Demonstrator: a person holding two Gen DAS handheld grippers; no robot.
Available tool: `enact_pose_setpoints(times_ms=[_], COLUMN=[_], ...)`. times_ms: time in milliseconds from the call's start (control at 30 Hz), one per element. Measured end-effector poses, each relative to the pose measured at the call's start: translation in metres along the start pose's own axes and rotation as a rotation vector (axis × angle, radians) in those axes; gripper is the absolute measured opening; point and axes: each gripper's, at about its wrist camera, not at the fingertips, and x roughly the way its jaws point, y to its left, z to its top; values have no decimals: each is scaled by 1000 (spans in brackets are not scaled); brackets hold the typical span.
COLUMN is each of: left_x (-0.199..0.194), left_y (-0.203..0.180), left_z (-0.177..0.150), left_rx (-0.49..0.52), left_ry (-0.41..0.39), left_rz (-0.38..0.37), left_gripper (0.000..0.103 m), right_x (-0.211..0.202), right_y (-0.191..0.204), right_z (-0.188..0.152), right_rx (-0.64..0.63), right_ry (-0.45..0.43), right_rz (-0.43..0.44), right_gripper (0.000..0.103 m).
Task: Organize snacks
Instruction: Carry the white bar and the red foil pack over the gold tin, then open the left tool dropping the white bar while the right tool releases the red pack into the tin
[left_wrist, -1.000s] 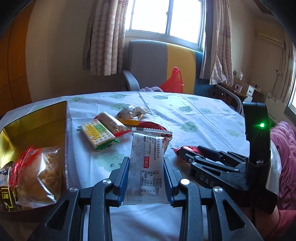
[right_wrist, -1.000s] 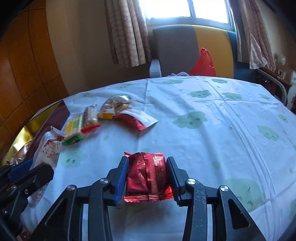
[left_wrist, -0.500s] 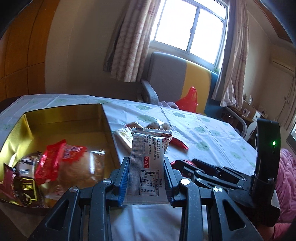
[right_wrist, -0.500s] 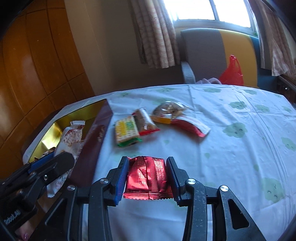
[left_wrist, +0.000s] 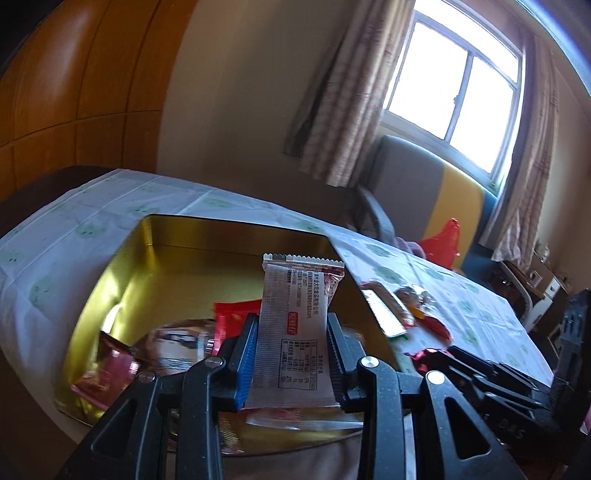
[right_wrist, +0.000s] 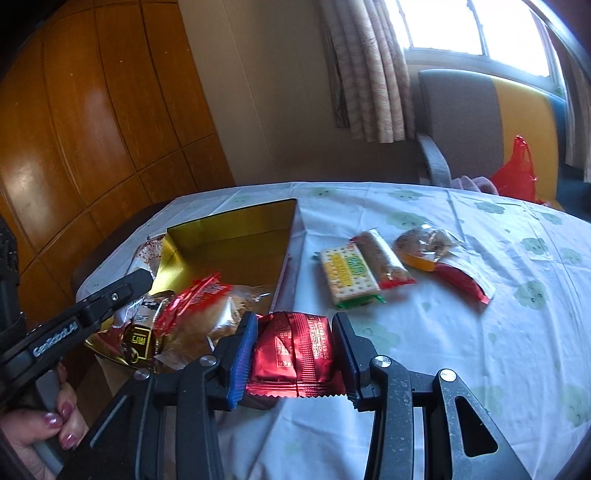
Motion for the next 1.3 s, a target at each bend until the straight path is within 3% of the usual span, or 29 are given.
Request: enact_pose_setpoints(times_ms=[200, 367, 633, 833, 1033, 1233, 1300], left_x=[10, 28, 54, 64, 49, 22, 16], left_y=[35, 62, 93, 107, 109, 101, 98], left_z=[8, 16, 24, 21, 15, 13, 12], left_rx=[-46, -92, -180, -233, -282, -284, -281], left_ry=[29, 99, 183, 220, 190, 117, 107], left_rz=[66, 113, 147, 177, 171, 176, 177], left_gripper=[35, 35, 35, 36, 39, 39, 39], right_x=[12, 25, 46, 34, 11, 1, 7], right_y=[21, 39, 53, 39, 26, 33, 39], right_z=[5, 13, 27, 26, 13, -1, -3], right_rx=[-48, -107, -165, -100, -92, -190, -219], right_ry=[17, 20, 39, 28, 62, 116, 142], right_rz=[19, 24, 13, -3, -40, -74, -59], right_gripper=[42, 41, 35, 35, 35, 35, 29])
